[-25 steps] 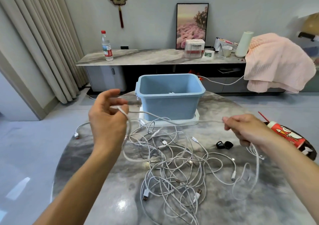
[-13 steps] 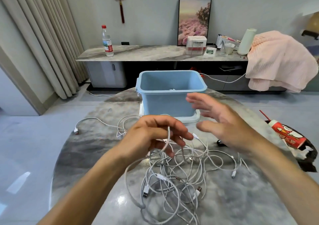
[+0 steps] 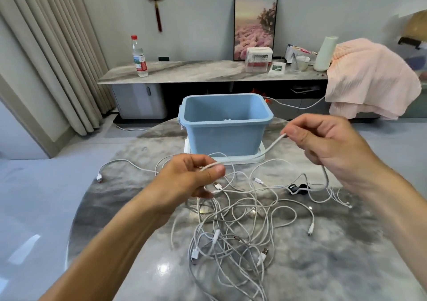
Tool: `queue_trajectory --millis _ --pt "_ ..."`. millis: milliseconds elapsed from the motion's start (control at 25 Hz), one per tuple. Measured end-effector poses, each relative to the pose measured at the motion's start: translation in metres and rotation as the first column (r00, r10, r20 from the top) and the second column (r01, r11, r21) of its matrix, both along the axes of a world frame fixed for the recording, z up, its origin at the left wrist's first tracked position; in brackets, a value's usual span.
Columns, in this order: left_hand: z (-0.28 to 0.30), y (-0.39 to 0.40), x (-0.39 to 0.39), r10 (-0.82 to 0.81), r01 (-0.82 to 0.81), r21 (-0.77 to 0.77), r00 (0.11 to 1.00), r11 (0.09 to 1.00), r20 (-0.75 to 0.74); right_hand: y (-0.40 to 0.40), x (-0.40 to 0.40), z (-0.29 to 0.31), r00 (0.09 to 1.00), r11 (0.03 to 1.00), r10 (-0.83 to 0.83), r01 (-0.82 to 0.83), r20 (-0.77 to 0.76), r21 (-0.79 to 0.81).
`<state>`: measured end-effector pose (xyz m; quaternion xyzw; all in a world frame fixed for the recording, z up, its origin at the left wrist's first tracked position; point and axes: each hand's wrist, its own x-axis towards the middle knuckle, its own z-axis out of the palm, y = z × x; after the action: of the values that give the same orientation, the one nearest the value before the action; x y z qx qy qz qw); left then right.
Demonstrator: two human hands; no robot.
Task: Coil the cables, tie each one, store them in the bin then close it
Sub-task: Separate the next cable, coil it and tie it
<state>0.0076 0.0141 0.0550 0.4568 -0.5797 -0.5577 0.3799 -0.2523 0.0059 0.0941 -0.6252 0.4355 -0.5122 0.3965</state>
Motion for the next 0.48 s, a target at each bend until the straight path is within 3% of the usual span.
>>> queue_trajectory --millis 120,200,280,320,360,400,440,480 --pt "0.009 -0.002 0.008 0.042 -0.043 -0.013 0.994 0.999 -0.1 -0.007 -0.018 -0.006 0.992 0.992 -0.125 0.125 0.023 -0.002" --pt "0.007 -0.007 0.016 0.086 -0.068 -0.153 0.99 0.986 0.114 -0.014 -0.026 -0.01 0.974 0.976 -0.216 0.217 0.06 -0.007" --pt "0.001 -0.011 0.022 0.172 -0.044 -0.33 0.912 0.943 0.372 -0.018 -0.039 -0.012 0.918 0.943 -0.333 0.328 0.215 0.06" --pt "-0.001 -0.011 0.025 0.188 -0.06 -0.334 0.912 0.941 0.365 -0.021 -0.046 -0.016 0.892 0.925 -0.38 0.364 0.246 0.108" --pt "-0.002 -0.011 0.026 0.181 -0.083 -0.312 0.937 0.946 0.299 -0.023 -0.052 -0.022 0.896 0.905 -0.418 0.396 0.15 0.154" --pt "-0.002 -0.01 0.026 0.15 -0.073 -0.29 0.955 0.954 0.255 -0.024 -0.055 -0.029 0.912 0.891 -0.393 0.409 -0.116 0.196" --pt "-0.002 -0.009 0.025 0.132 -0.064 -0.278 0.964 0.958 0.231 -0.023 -0.054 -0.038 0.841 0.882 -0.259 0.406 -0.475 0.24" --pt "-0.003 -0.009 0.022 0.114 -0.037 -0.289 0.96 0.957 0.255 -0.018 -0.046 -0.044 0.674 0.883 -0.099 0.398 -0.732 0.248"
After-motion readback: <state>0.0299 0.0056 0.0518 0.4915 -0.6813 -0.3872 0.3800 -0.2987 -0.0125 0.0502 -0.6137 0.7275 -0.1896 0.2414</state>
